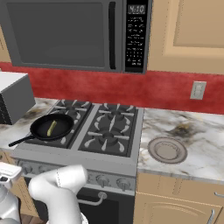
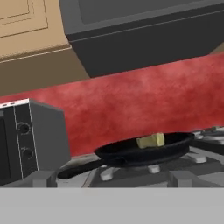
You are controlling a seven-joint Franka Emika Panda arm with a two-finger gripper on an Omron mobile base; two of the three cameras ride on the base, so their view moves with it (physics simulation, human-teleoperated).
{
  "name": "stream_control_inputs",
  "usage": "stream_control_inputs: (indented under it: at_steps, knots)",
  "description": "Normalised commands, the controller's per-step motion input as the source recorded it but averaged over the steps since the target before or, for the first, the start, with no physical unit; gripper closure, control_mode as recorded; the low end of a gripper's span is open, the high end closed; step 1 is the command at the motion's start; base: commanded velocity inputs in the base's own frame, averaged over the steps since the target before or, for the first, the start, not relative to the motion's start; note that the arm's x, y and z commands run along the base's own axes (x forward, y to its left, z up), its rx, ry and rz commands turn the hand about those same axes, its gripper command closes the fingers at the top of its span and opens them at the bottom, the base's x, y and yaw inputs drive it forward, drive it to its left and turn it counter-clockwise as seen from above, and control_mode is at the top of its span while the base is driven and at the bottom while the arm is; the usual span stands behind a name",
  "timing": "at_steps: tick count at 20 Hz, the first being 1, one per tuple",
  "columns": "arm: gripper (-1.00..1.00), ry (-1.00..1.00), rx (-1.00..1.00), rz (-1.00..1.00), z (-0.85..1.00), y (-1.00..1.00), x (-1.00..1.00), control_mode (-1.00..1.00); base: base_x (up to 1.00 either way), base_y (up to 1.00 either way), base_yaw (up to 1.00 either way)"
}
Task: Pick up the butter stick and place it in the pan. Then turn on the burner for the pan.
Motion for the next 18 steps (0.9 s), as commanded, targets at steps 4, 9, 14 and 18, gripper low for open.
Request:
stream_control_inputs:
  at_steps: [4, 9, 14, 18]
  knots:
    - [-1.0, 0.0, 0.0, 0.0, -0.34, 0.0, 0.0, -1.0, 0.0, 0.0, 0.0]
    - [-1.0, 0.0, 0.0, 0.0, -0.31, 0.0, 0.0, -1.0, 0.0, 0.0, 0.0]
    - [-1.0, 0.0, 0.0, 0.0, -0.26, 0.0, 0.0, -1.0, 0.0, 0.0, 0.0]
    - [-1.0, 0.0, 0.0, 0.0, -0.21, 0.0, 0.0, -1.0, 0.0, 0.0, 0.0]
